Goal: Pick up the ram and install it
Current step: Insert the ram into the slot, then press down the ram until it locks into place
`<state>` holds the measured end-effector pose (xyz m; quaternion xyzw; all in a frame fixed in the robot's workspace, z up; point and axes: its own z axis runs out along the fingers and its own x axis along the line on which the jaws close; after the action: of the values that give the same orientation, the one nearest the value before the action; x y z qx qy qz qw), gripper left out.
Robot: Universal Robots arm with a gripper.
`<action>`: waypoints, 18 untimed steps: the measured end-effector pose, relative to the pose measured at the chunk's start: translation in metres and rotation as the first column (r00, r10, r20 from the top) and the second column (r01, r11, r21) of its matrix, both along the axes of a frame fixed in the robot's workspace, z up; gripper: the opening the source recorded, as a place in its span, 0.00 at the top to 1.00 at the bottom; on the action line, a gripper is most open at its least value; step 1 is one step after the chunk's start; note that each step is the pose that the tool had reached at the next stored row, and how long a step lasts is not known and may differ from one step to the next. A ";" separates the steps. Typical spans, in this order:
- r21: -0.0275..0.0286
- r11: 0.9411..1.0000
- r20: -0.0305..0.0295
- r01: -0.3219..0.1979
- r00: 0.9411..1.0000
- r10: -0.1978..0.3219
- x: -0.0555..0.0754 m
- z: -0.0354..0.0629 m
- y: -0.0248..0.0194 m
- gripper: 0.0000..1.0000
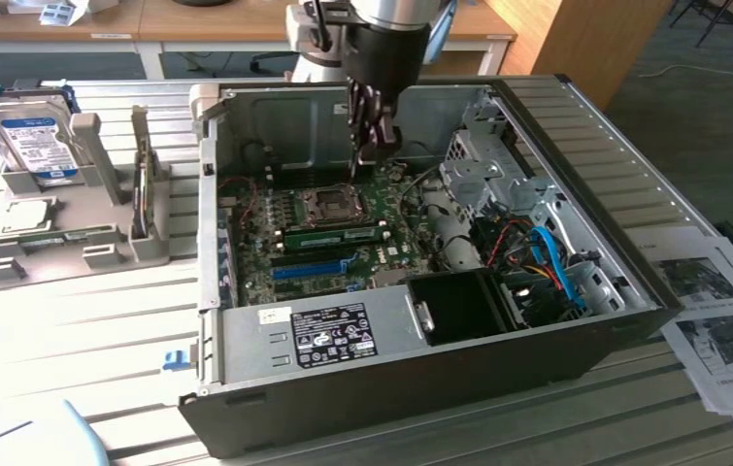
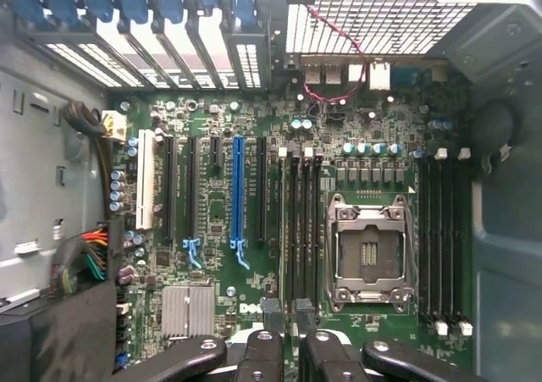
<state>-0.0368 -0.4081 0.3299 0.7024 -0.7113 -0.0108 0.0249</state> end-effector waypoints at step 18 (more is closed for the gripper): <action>-0.001 1.000 0.000 0.000 1.000 0.000 0.000 0.0224 0.0000 0.82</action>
<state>-0.0368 -0.4081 0.3524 0.7024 -0.7113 -0.0104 0.0252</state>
